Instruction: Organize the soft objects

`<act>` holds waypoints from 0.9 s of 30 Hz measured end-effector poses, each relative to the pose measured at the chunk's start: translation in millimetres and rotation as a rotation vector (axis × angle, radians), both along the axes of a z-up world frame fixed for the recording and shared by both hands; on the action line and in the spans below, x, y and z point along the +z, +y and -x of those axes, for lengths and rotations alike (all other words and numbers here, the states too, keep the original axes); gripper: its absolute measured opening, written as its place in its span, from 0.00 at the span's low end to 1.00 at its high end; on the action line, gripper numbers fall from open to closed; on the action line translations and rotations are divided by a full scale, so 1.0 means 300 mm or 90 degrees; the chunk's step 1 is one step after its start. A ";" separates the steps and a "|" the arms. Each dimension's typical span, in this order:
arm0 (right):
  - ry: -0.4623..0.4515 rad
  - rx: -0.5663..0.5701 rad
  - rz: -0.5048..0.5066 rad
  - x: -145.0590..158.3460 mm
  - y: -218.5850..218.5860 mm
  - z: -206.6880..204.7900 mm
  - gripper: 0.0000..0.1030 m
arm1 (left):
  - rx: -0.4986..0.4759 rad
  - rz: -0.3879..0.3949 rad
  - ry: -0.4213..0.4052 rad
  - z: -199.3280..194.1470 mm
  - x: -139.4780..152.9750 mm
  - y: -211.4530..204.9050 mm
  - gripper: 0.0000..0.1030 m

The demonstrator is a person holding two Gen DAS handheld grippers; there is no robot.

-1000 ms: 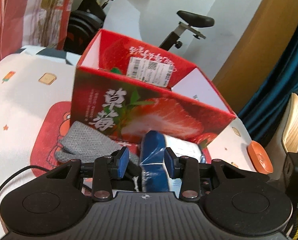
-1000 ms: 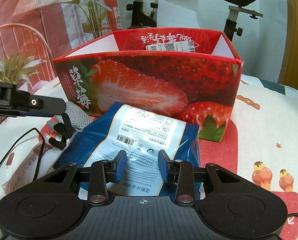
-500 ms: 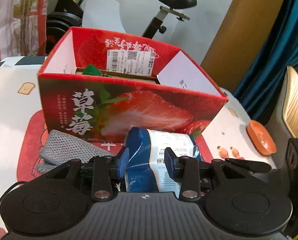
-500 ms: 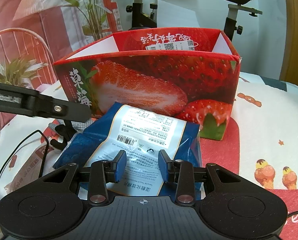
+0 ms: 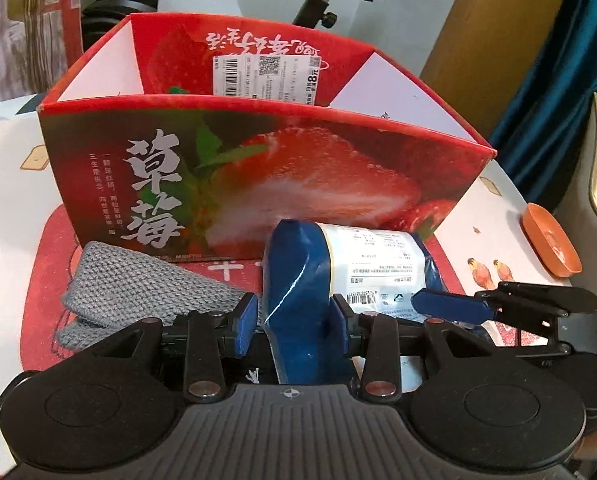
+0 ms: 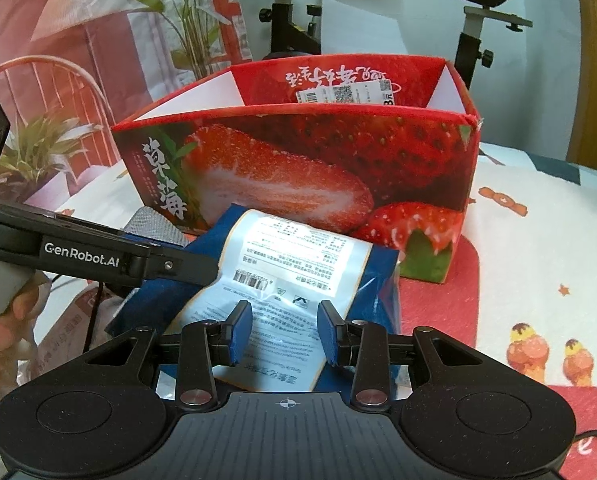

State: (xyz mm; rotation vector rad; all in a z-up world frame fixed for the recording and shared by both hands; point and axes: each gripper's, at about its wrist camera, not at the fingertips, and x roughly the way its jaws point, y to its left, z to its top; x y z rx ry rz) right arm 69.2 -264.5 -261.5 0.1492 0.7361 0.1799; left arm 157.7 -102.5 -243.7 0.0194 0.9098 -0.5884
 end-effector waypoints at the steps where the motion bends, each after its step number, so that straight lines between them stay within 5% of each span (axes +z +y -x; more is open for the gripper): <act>1: -0.001 -0.004 0.002 0.003 -0.008 0.001 0.34 | 0.001 0.004 0.001 -0.002 -0.003 0.002 0.40; 21: -0.010 -0.059 0.013 0.019 -0.076 -0.018 0.43 | 0.015 0.037 0.008 -0.003 -0.040 0.027 0.41; 27: 0.026 -0.074 -0.011 -0.031 -0.097 -0.029 0.43 | 0.017 0.043 0.005 0.003 -0.050 0.032 0.41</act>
